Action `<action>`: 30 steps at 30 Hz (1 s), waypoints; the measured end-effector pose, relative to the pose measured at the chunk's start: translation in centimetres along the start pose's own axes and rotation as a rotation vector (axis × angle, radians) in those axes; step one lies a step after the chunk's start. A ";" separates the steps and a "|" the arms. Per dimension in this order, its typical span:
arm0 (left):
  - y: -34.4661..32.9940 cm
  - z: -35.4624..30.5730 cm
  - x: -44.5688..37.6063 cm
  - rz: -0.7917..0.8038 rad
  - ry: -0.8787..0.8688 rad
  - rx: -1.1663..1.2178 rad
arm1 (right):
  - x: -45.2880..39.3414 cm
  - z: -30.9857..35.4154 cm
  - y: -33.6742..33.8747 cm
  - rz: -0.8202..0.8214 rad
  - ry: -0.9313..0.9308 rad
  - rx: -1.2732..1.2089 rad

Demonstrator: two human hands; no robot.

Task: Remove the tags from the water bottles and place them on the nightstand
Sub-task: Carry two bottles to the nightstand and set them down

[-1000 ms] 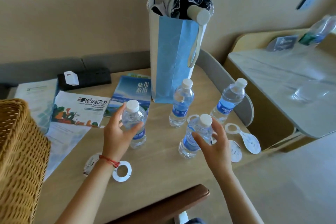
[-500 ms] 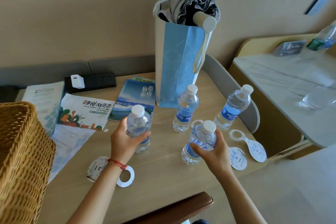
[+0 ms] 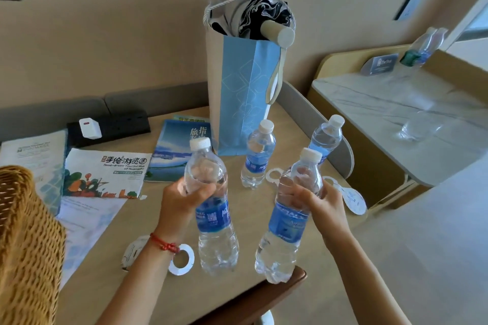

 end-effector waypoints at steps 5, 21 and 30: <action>-2.6 0.3 1.7 0.115 0.084 0.098 | 2.4 0.5 1.9 -0.042 -0.013 -0.050; -18.5 1.7 11.4 0.347 0.103 0.083 | 11.9 -1.7 18.3 -0.265 0.005 -0.098; -33.1 7.3 21.1 0.529 0.154 0.069 | 21.2 -5.8 34.2 -0.478 -0.021 -0.057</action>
Point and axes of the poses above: each hand's wrist, its own x-axis away from the middle knuckle, its own y-axis out of the back of the hand, z = x × y, the point moved 8 cm from there along -x, towards the middle knuckle, and after that the axes turned 11 degrees about x, right-handed, at the moved point
